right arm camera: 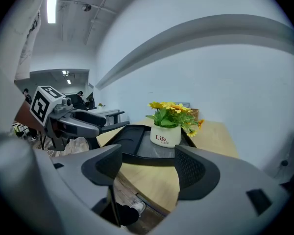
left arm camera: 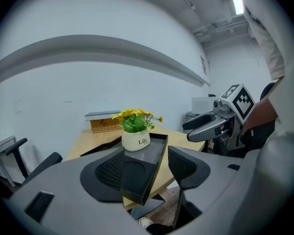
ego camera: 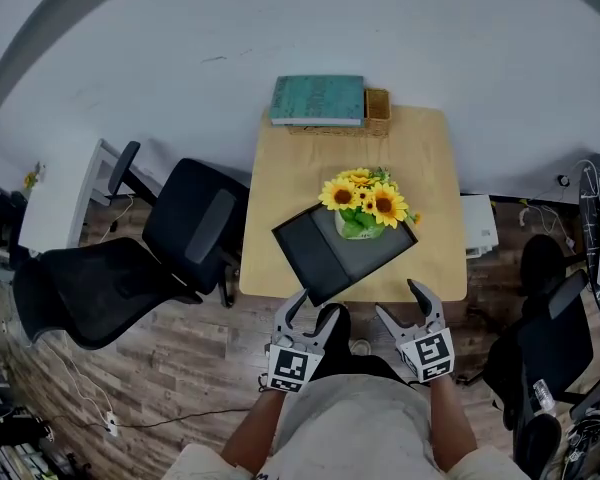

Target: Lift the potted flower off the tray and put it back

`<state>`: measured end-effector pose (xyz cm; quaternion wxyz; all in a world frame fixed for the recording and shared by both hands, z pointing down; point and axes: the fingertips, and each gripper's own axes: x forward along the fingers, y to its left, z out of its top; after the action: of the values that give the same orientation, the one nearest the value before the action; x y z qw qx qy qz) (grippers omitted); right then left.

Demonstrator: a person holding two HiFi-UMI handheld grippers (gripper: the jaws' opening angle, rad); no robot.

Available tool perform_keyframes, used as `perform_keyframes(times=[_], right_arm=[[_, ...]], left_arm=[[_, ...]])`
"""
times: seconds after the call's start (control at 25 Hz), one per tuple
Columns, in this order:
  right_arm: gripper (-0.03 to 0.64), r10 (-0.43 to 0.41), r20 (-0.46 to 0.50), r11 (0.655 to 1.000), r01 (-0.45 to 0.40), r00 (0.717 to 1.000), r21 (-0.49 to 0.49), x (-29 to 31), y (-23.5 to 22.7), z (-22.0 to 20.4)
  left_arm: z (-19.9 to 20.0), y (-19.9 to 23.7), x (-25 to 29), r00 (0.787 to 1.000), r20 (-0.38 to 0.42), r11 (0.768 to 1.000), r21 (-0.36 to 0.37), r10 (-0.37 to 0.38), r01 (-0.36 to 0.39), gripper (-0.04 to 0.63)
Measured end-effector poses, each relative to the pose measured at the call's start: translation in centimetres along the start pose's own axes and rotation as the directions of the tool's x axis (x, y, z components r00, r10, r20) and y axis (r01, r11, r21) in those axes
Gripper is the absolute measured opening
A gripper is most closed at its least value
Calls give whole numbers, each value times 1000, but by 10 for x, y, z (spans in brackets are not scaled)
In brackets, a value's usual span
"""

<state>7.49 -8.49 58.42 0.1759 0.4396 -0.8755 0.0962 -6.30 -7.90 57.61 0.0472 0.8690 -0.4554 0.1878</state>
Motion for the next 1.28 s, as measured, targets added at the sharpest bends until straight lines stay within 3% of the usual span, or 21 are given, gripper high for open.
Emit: perform_keyframes(times=[1.28], right_arm=[[334,-33,62,999,34,997,-18,-2,-10,29]], left_arm=[[29,16,0,995,85,998,-19,54,-52,278]])
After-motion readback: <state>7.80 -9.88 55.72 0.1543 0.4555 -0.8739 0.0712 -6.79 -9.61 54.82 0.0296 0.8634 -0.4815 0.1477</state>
